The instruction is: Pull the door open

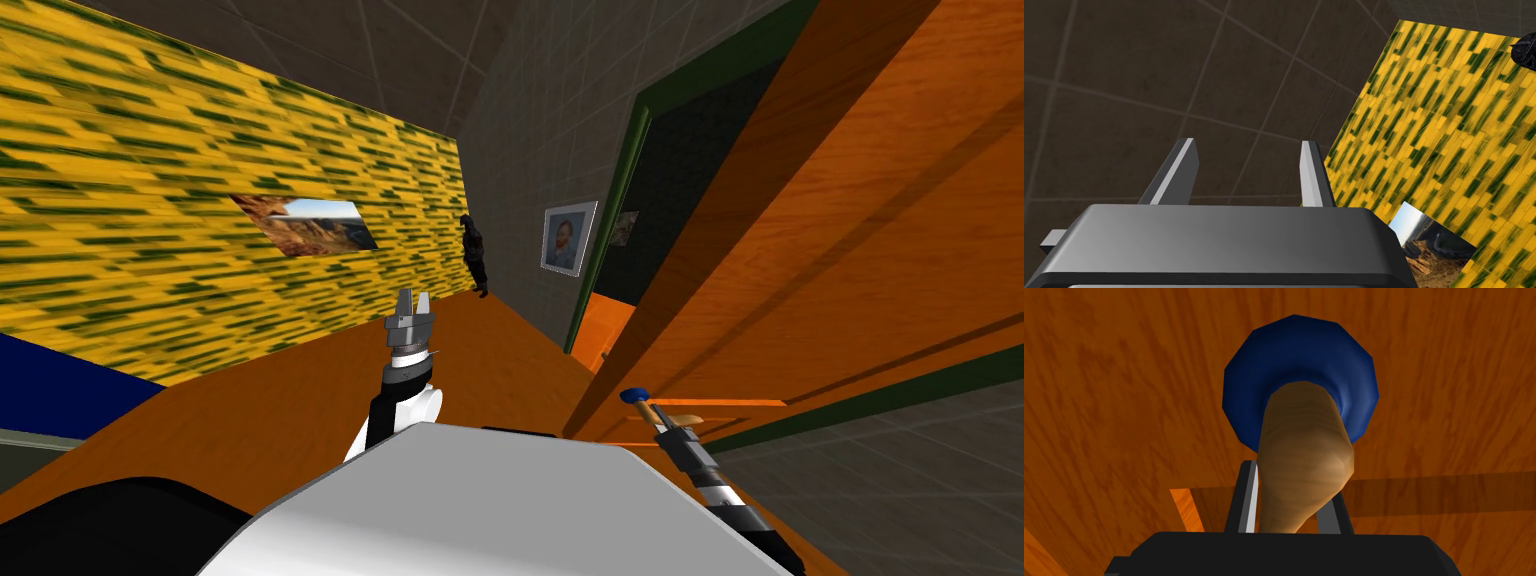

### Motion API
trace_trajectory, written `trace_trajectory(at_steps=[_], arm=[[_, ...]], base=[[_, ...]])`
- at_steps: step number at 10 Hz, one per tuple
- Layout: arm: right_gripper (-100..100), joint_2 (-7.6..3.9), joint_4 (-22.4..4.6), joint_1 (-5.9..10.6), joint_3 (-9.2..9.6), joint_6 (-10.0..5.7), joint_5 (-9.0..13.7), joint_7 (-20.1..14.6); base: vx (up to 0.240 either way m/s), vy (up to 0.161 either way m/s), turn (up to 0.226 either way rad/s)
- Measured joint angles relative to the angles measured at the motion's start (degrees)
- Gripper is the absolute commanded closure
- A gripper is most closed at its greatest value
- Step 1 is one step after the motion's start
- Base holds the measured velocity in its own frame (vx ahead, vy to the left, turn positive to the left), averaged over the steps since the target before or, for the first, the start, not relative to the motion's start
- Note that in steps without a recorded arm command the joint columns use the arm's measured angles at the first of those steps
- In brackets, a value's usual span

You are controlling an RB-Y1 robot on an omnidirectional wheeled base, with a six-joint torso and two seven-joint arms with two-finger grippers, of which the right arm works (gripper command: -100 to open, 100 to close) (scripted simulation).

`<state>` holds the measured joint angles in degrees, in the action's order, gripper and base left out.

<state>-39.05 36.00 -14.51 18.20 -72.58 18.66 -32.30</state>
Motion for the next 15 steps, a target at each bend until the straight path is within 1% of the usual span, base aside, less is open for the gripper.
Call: trace_trajectory(at_steps=[2,10,15], arm=[[100,-0.12,0.06,-0.09,0.17,-0.05,0.06,-0.04],[100,0.13,-2.22,0.98,1.14,-1.86,-0.07,-0.54],[100,0.02,-2.49,1.13,1.51,-2.29,-0.04,-0.67]], base=[[-0.113,-0.046,0.08],[-0.105,-0.04,0.08],[-0.092,-0.031,0.059]])
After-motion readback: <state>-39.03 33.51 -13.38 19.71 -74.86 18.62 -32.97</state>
